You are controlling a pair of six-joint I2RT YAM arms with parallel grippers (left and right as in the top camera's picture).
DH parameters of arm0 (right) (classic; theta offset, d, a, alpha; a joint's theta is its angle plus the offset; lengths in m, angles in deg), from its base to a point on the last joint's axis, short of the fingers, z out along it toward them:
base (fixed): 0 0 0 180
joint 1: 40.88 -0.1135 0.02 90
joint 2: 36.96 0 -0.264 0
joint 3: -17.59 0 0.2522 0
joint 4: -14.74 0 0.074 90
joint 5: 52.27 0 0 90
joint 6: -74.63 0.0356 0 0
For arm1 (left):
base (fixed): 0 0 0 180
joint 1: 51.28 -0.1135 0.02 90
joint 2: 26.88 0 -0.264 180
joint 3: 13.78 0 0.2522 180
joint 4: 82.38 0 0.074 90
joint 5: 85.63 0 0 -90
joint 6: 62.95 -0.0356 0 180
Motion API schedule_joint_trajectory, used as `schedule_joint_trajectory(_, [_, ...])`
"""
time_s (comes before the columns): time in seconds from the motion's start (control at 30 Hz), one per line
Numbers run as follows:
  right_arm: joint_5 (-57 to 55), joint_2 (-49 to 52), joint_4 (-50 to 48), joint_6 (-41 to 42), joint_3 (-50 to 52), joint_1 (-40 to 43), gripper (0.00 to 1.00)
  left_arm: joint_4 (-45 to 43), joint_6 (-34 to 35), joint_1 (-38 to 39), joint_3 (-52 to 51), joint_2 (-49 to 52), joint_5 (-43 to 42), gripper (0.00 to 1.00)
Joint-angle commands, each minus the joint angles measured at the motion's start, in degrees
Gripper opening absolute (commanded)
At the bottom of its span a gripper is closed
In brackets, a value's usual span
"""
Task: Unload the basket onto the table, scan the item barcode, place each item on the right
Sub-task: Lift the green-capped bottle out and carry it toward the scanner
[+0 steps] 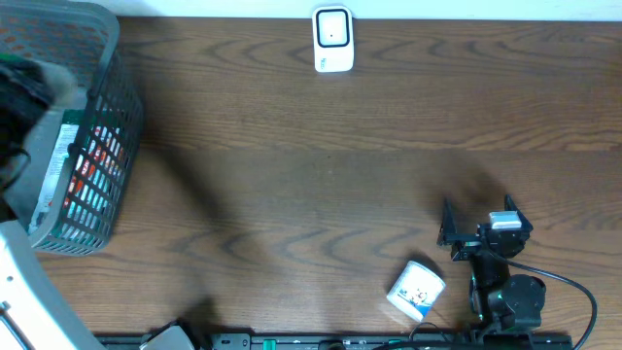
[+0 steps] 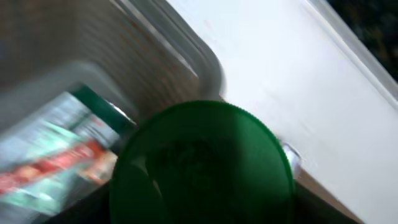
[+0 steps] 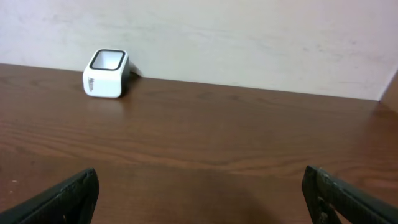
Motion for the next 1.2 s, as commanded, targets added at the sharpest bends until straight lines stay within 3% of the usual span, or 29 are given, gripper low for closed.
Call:
schedule_joint_trajectory(0.0, [-0.24, -0.28, 0.17, 0.68, 0.07, -0.2, 0.99, 3.15, -3.98, 3.04, 1.27, 0.57, -12.35, 0.66])
schedule_joint_trajectory(0.6, [-0.26, -0.28, 0.17, 0.68, 0.07, -0.2, 0.99, 28.17, -23.02, 35.08, 1.03, 14.27, -13.57, 0.66])
schedule_joint_trajectory(0.83, [-0.26, -0.26, 0.17, 0.68, 0.07, -0.2, 0.99, 29.57, -26.6, 43.04, -1.2, 21.14, -13.7, 0.67])
schedule_joint_trajectory(1.03, [-0.26, -0.26, 0.17, 0.68, 0.07, -0.2, 0.99, 29.7, -36.13, 47.43, -2.95, 26.27, -20.09, 0.66])
schedule_joint_trajectory(1.17, [-0.26, -0.26, 0.17, 0.68, 0.07, -0.2, 0.99, 28.74, -38.99, 50.29, -5.2, 29.99, -21.49, 0.66])
